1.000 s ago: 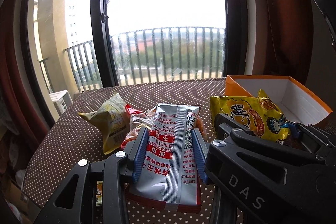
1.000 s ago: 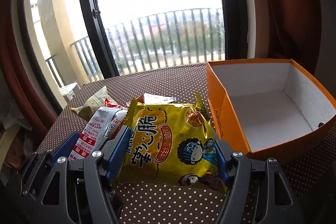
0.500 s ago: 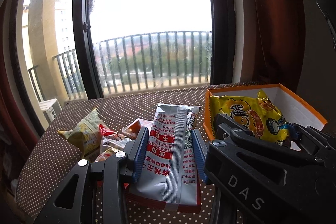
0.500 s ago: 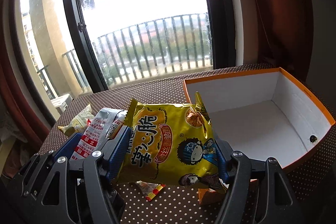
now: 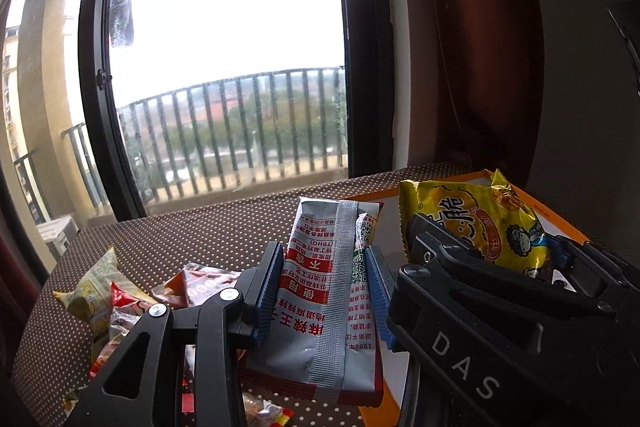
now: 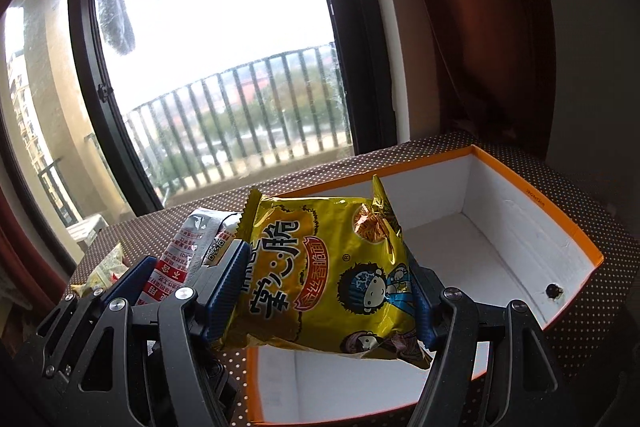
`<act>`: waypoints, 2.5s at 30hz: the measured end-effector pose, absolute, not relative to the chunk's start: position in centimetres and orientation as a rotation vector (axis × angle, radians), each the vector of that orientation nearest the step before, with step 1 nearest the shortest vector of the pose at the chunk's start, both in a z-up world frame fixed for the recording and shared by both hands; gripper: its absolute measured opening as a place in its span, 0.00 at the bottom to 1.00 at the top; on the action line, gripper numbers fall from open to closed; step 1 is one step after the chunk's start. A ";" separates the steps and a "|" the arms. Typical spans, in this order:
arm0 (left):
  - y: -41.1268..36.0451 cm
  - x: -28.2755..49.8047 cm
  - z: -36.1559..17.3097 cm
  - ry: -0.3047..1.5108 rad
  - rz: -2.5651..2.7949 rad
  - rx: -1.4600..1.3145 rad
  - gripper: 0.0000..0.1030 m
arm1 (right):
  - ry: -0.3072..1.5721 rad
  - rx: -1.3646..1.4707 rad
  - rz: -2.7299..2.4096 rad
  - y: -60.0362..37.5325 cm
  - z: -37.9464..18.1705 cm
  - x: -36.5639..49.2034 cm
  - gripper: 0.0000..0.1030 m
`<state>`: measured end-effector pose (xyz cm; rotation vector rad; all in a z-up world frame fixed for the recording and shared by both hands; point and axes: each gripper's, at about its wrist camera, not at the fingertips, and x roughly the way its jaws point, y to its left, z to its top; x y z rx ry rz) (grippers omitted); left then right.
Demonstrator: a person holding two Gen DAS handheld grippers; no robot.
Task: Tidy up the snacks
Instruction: 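Open left tool over orange box while right tool drops yellow bag inside, then withdraw both tools from the box back toward the snack pile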
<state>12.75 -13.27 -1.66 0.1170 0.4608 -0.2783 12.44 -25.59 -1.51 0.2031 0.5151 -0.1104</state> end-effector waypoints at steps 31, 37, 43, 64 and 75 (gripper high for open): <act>-21.0 17.0 -4.2 0.701 -0.356 0.271 0.81 | 0.683 0.314 -0.228 -33.6 -5.0 15.7 0.90; -20.1 16.0 -3.8 0.693 -0.369 0.233 0.82 | 0.643 0.299 -0.222 -32.7 -4.2 14.1 0.96; -18.7 14.6 -3.3 0.677 -0.359 0.208 0.82 | 0.630 0.275 -0.207 -31.2 -3.6 12.9 0.96; -13.2 9.0 -0.5 0.571 -0.332 0.129 0.82 | 0.538 0.183 -0.163 -24.4 0.0 8.5 0.96; -10.0 6.9 0.1 0.530 -0.297 0.094 0.87 | 0.503 0.137 -0.111 -21.0 0.8 6.8 0.96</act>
